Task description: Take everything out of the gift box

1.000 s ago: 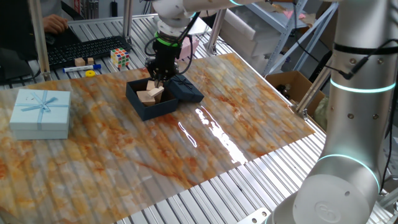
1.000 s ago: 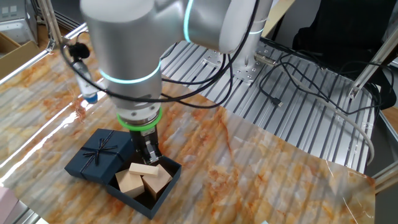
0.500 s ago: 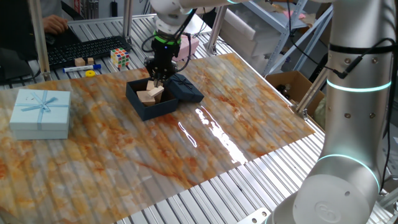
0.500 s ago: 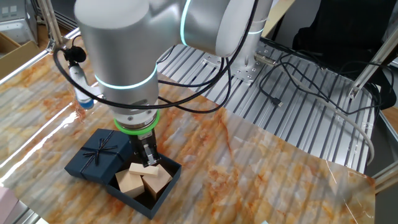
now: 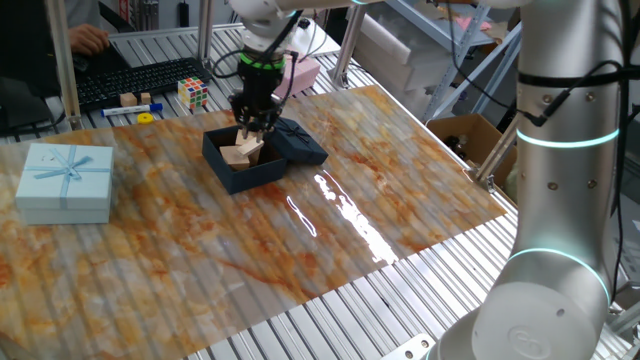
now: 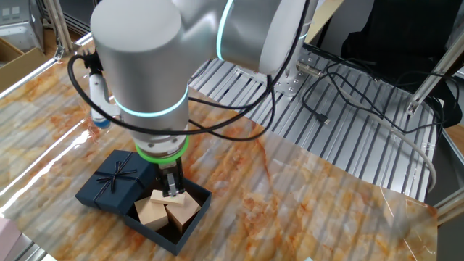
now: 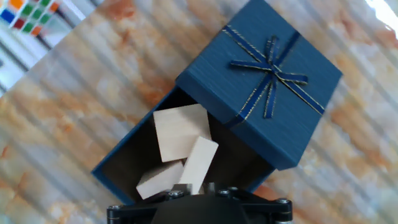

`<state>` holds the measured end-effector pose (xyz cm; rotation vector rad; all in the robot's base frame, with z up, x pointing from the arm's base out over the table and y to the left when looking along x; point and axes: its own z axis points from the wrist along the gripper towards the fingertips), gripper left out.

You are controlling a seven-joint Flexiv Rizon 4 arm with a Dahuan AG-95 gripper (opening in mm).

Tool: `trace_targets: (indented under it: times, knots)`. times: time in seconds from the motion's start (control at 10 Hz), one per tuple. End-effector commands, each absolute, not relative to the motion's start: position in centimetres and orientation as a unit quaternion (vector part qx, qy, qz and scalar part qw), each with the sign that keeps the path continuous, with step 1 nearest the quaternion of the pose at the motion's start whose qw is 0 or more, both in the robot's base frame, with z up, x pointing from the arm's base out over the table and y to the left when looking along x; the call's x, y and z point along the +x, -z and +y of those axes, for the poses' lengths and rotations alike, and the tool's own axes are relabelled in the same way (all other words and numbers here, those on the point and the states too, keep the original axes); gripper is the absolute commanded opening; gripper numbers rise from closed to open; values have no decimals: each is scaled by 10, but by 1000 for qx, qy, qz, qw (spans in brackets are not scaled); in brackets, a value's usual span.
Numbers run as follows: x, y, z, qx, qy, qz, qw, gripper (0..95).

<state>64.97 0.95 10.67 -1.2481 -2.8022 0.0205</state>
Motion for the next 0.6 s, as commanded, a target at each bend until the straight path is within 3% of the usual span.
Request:
trace_targets:
  times: [0.1,0.6]
  knots:
    - [649,-107,9,-457,-8,-888,37,380]
    - [657,-98,4,-500,-3,-865,34,380]
